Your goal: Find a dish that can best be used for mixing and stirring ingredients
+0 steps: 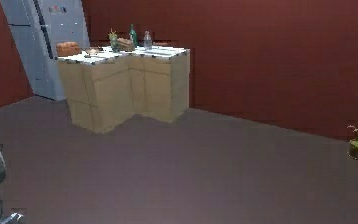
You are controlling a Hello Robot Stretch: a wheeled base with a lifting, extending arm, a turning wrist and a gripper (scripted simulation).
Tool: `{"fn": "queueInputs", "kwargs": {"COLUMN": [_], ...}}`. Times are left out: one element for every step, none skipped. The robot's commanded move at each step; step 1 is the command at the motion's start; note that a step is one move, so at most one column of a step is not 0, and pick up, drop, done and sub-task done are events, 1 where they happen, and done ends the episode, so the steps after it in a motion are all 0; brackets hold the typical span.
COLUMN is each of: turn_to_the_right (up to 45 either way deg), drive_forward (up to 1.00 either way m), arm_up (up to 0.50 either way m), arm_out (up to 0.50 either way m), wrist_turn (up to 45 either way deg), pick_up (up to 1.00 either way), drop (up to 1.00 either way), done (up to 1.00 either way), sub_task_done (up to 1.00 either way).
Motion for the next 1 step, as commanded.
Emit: {"fn": "queueInputs", "kwargs": {"turn_to_the_right": [-9.0], "drive_forward": [0.00], "arm_up": [0.00], "arm_out": [0.00], "wrist_turn": [0.0], "pick_up": [0.00], "drop": [0.00], "done": [0.00], "sub_task_done": [0.00]}}
